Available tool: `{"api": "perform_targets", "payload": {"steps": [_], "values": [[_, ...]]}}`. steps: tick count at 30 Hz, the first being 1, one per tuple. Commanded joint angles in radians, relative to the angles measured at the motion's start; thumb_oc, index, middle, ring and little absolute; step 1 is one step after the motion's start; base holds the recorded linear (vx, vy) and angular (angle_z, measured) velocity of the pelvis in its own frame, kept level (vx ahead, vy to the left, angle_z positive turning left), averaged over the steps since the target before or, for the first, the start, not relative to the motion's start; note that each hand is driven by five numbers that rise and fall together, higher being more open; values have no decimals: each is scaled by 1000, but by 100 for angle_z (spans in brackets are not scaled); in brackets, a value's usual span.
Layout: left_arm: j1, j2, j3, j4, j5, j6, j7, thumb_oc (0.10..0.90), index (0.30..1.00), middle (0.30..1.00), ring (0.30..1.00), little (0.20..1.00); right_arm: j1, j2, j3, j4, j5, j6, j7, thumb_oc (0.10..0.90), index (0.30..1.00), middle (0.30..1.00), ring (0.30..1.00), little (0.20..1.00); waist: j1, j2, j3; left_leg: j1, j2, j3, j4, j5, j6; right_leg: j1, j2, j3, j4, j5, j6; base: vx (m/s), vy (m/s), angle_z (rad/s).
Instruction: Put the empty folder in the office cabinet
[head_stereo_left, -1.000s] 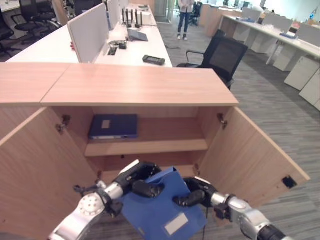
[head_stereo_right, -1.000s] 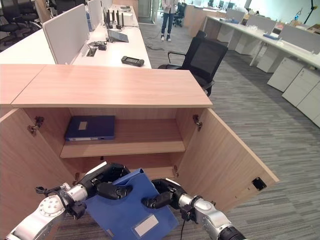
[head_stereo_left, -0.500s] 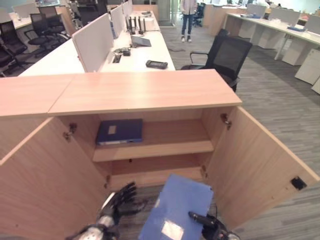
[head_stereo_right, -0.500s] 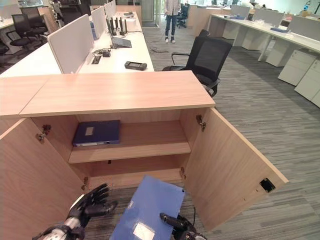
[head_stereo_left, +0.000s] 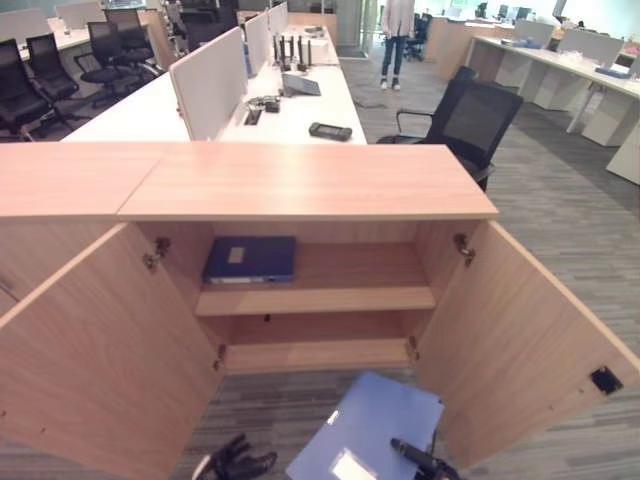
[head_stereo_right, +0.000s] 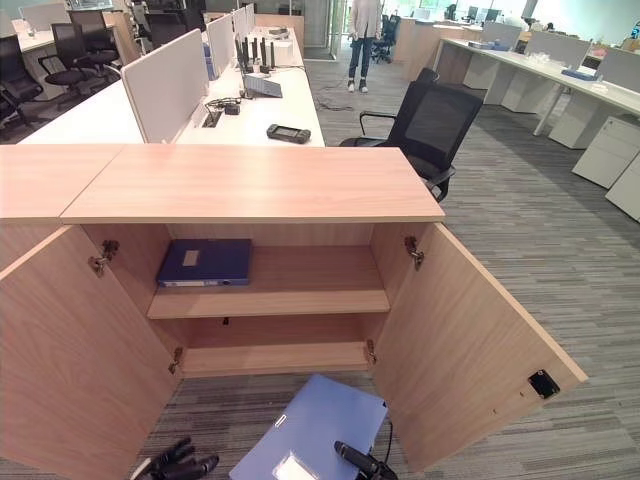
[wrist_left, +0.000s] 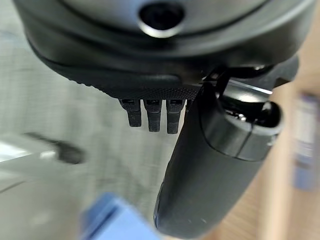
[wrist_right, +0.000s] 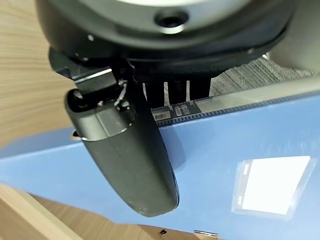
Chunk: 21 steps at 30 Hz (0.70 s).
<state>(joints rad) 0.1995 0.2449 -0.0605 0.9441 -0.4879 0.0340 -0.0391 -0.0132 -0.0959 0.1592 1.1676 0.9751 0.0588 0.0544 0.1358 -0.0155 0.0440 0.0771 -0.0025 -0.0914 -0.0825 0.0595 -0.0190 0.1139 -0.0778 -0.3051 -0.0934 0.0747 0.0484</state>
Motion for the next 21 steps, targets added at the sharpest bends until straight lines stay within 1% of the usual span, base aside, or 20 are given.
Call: {"api": "perform_targets", "payload": {"steps": [1,2,3,4,5,6,7,8,10,11,12,13,14,15,16,17,18,19,20,21], "values": [[-110,-12,-9,85,-46,-29,-6,800,900,900,900,900,-156,62,-13,28,93,-43,31,400,300,300,300,300,6,-34,28,26,-16,-29,-5,-99,4,31,-25,-22,6,-57,47,50,-63,13],[-136,-31,2,196,-43,-28,8,800,900,900,900,900,-168,68,-23,53,121,-53,27,400,300,300,300,300,6,-32,28,23,-11,-36,-5,-98,0,32,-21,-29,6,-62,44,50,-63,13],[-138,-31,2,198,-43,-29,8,800,900,900,900,900,-169,68,-24,53,121,-53,27,400,300,300,300,300,6,-32,29,22,-11,-36,-5,-98,-1,32,-21,-29,6,-62,44,63,-72,15],[-145,-36,10,252,-34,-31,12,800,900,900,900,900,-175,69,-30,57,140,-59,24,400,300,300,300,300,5,-32,29,21,-8,-38,-5,-97,-3,32,-18,-32,6,-66,42,72,-75,19],[-153,-39,14,327,15,-32,20,800,900,900,900,900,-184,72,-42,64,178,-79,18,400,300,300,300,300,4,-31,29,18,-1,-40,-5,-96,-8,31,-13,-36,9,-73,37,98,-100,18],[-153,-39,8,358,51,-34,26,800,900,900,900,900,-187,69,-43,58,185,-88,16,400,300,300,300,300,2,-31,30,17,3,-40,-5,-96,-10,30,-10,-36,15,-78,35,73,-73,13],[-154,-39,8,359,52,-35,26,800,900,900,900,900,-187,69,-43,58,185,-88,16,400,300,300,300,300,2,-31,30,17,4,-40,-5,-96,-10,29,-10,-36,16,-79,35,93,-76,2],[-148,-40,6,410,114,-29,37,800,900,900,900,900,-181,64,-43,32,198,-102,16,400,300,300,300,300,-4,-28,29,18,10,-38,-5,-99,-11,22,-7,-32,34,-92,30,95,-73,0],[-142,-39,14,430,124,-27,41,800,900,900,900,900,-176,62,-41,19,202,-109,16,400,300,300,300,300,-7,-28,28,19,14,-37,-5,-101,-11,16,-5,-27,47,-102,27,76,-59,-2],[-136,-39,25,443,117,-28,53,800,900,900,900,900,-171,54,-34,-3,204,-116,15,400,300,300,300,300,-9,-26,32,23,20,-32,-5,-97,-11,10,-5,-24,66,-117,23,35,-52,-3],[-132,-41,36,448,111,-25,60,800,900,900,900,900,-165,46,-31,-27,200,-123,12,400,300,300,300,300,-7,-28,46,5,16,-20,53,-115,-12,8,-8,-17,92,-137,14,9,-58,-3],[-129,-43,42,446,98,-27,64,800,900,900,900,900,-162,40,-32,-40,202,-130,8,400,300,300,300,300,-7,-31,55,-37,2,-15,128,-127,-14,-1,-15,-16,105,-146,8,-53,-61,-5],[-128,-47,50,441,84,-29,73,800,900,900,900,900,-160,30,-35,-53,204,-138,2,400,300,300,300,300,2,-34,79,-85,-15,-5,227,-144,-20,2,-25,-16,119,-157,-2,-90,-78,-1],[-129,-49,60,436,70,-35,79,800,900,900,900,900,-169,15,-49,-53,205,-149,-6,400,300,300,300,300,23,-36,105,-167,-37,3,377,-127,-35,10,-31,-22,121,-171,-14,-63,-88,6],[-131,-50,60,439,65,-37,81,800,900,900,900,900,-177,9,-58,-45,205,-150,-9,400,300,300,300,300,28,-36,109,-214,-35,8,422,-97,-45,11,-30,-28,122,-178,-17,116,-98,22],[-126,-51,55,427,76,-34,71,800,900,900,900,900,-189,3,-76,-24,209,-150,-11,400,300,300,300,300,41,-43,103,-270,-17,25,391,-96,-52,36,-28,-32,108,-194,-9,268,-20,24],[-118,-46,53,419,82,-35,72,800,900,900,900,900,-195,-1,-84,-14,203,-149,-14,400,300,300,300,300,52,-49,98,-293,21,32,317,-58,-51,54,-33,-29,101,-196,3,216,15,15],[-118,-46,52,418,82,-35,72,800,900,900,900,900,-196,-1,-85,-14,203,-149,-14,400,300,300,300,300,54,-48,99,-296,20,38,306,-35,-46,46,-35,-35,102,-185,1,129,89,-1],[-115,-44,52,416,77,-40,78,800,900,900,900,900,-201,-3,-79,-17,195,-151,-18,400,300,300,300,300,59,-43,100,-314,50,32,264,15,-52,56,-36,-28,105,-188,7,52,86,-3],[-114,-44,52,414,72,-42,82,800,900,900,900,900,-205,-3,-77,-16,191,-153,-19,400,300,300,300,300,63,-39,100,-313,75,24,208,43,-54,59,-36,-17,111,-193,9,200,141,9]]}}
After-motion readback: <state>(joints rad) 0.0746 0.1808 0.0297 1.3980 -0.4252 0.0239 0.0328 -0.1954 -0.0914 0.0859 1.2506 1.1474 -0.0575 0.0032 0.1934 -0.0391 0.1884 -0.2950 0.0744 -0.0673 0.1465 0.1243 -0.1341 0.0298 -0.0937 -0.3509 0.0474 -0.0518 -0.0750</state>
